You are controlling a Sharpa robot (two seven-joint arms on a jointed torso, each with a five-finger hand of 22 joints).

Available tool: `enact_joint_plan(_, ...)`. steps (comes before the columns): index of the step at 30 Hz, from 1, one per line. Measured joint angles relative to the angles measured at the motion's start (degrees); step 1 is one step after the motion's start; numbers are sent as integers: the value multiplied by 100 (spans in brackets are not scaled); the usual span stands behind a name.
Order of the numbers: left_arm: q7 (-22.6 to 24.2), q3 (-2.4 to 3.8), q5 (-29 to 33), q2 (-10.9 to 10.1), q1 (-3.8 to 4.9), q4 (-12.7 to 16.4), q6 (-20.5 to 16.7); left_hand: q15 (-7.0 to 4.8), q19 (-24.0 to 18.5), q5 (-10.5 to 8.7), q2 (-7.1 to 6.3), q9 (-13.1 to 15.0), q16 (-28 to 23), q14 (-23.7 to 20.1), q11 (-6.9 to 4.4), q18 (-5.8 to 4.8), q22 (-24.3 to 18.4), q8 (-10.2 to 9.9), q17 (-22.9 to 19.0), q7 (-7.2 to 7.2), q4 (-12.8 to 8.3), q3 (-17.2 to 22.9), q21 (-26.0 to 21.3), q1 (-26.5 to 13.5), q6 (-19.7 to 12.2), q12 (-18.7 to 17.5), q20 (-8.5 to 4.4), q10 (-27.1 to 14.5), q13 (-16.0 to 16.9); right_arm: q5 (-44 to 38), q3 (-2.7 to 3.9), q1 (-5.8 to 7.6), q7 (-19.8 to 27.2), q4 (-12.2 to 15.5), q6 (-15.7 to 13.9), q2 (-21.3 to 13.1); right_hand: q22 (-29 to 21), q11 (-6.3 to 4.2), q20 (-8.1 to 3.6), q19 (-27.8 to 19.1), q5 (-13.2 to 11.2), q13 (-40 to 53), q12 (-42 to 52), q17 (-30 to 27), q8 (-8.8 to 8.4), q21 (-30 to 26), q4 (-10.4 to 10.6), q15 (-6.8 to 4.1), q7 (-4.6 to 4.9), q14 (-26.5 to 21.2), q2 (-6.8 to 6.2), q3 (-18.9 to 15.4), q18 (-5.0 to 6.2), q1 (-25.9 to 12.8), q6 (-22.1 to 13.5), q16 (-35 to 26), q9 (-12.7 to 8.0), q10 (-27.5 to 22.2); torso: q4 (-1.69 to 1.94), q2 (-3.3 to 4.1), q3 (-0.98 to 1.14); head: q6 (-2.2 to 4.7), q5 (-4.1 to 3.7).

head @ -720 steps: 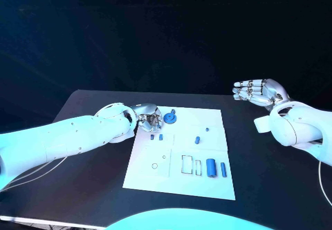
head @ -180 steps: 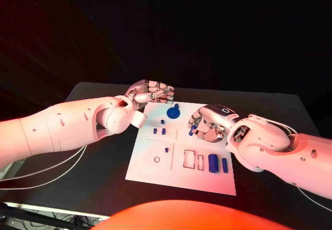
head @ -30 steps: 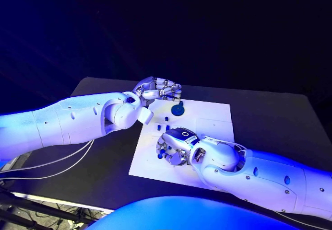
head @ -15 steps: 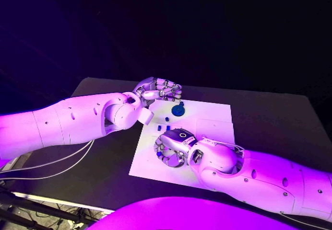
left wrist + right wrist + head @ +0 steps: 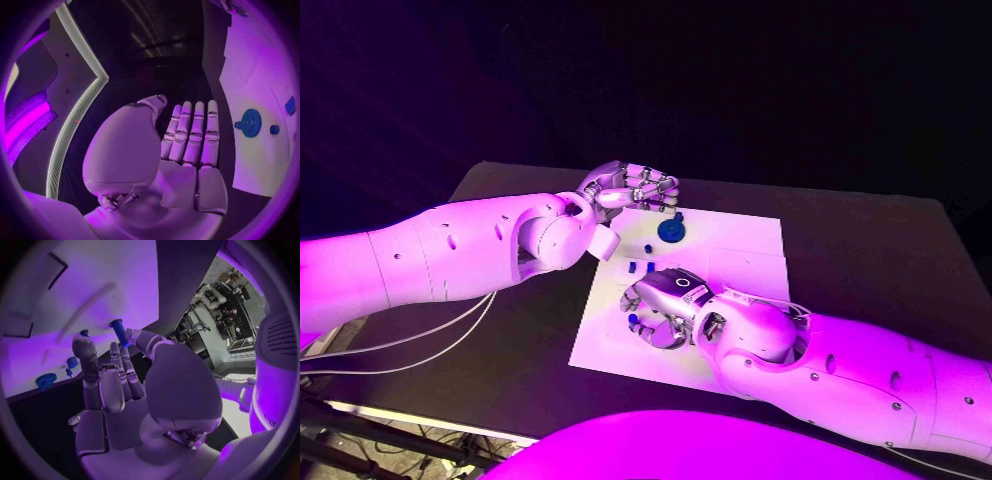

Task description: Assemble the parts on the task board

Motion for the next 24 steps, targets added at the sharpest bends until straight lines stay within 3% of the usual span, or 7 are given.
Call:
enact_joint_plan(3,-2,0,0,-1,0,0,1,0,0,0,0,0,0,0,0,0,0,0,0,0,0,0,0,0,0,0,0,0,0,0,0,0,0,3,-41,-20,-69,4,19,-63,0,8,37,-75,0,-95,-10,0,0,0,0,-54,92,0,-1,-49,-1,-68,0,0,2,-3,1)
enact_joint_plan(16,-10,0,0,-12,0,-1,6,-21,20,0,0,-6,0,21,0,0,-7,0,0,0,0,0,0,0,0,0,-20,0,0,58,1,40,39,343,-358,-456,-212,-18,20,-103,0,68,445,-204,-88,-296,62,21,-22,-21,32,-595,91,31,-41,-102,-53,-360,2,1,1,14,-37)
enact_joint_plan(19,-12,-1,0,-20,0,1,7,-21,20,0,0,-5,0,21,0,0,-7,0,0,0,0,0,1,0,0,0,-20,0,0,226,27,139,115,505,-546,-739,-354,-21,18,-106,-1,88,611,-355,-88,-496,134,21,-4,-21,32,-719,91,31,-60,-200,-68,-363,0,-4,-5,37,-91)
enact_joint_plan(20,-12,-1,0,-25,0,1,7,-21,20,0,0,-5,0,21,0,0,-7,0,0,0,0,0,1,0,0,0,-20,0,0,343,41,192,161,601,-641,-896,-512,-34,14,-211,-1,108,707,-569,-88,-690,182,27,1,-77,34,-768,141,28,-57,-305,-69,-310,-1,-6,-8,46,-118)
enact_joint_plan(24,-13,-3,0,-41,-1,3,7,-21,20,0,0,-5,0,21,0,0,-7,0,0,0,0,0,1,0,0,0,-20,0,0,937,82,408,326,826,-950,-1457,-590,-91,-33,-199,-1,159,1054,-676,-88,-825,373,-14,31,-109,56,-854,182,-90,90,-400,-76,296,-7,-16,-13,88,-243)
